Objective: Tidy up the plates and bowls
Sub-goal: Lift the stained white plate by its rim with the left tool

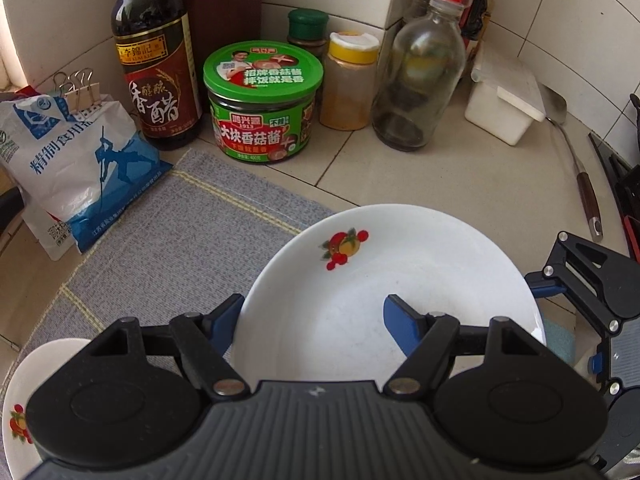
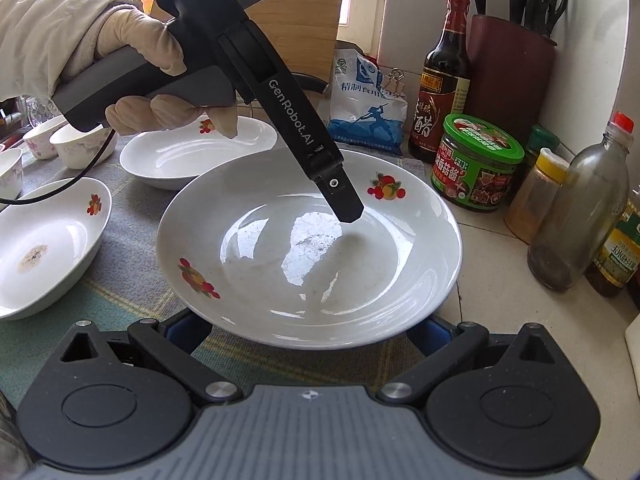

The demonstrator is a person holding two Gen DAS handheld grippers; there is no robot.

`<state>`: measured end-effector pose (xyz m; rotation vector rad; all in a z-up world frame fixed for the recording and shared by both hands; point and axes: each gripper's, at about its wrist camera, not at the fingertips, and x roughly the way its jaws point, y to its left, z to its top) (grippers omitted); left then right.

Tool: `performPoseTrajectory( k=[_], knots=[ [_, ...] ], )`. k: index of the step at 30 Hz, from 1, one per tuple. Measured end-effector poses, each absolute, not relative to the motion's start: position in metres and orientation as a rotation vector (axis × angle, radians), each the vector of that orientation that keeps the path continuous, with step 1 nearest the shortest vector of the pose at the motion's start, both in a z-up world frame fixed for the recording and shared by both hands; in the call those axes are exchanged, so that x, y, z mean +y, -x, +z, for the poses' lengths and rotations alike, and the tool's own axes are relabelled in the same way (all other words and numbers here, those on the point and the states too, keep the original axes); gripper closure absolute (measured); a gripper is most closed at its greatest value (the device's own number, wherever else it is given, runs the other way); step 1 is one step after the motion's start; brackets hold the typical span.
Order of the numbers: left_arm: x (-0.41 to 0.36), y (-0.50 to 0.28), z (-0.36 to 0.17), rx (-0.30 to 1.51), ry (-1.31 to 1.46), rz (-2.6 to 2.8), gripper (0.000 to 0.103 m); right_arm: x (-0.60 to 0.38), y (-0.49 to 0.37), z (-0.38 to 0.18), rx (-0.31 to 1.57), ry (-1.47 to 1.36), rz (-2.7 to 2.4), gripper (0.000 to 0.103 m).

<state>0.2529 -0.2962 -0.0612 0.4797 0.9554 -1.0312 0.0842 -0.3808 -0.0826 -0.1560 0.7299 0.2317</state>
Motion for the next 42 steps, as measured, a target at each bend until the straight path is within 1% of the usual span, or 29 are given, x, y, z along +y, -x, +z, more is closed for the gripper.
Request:
performPoseTrajectory(
  k=[12, 32, 38, 42],
  knots=[
    [-0.308, -0.278, -0.071, 0.946, -0.460, -1.000, 0.029, -0.397, -0.115, -0.092, 0.742, 0.135, 0.256, 0.000],
    [-0.324, -0.276, -0.084, 0.958, -0.466, -1.024, 0.029, -0.408, -0.112, -0.099, 0.790, 0.133, 0.244, 0.000],
    [-0.325, -0.274, -0.083, 0.946, -0.466, -1.014, 0.025, -0.407, -0.111, -0.099, 0.791, 0.128, 0.230, 0.000],
    [-0.316, -0.264, -0.070, 0.891, -0.482, -0.996, 0.022, -0.407, -0.104, -0.094, 0.787, 0.119, 0.217, 0.000]
  ],
)
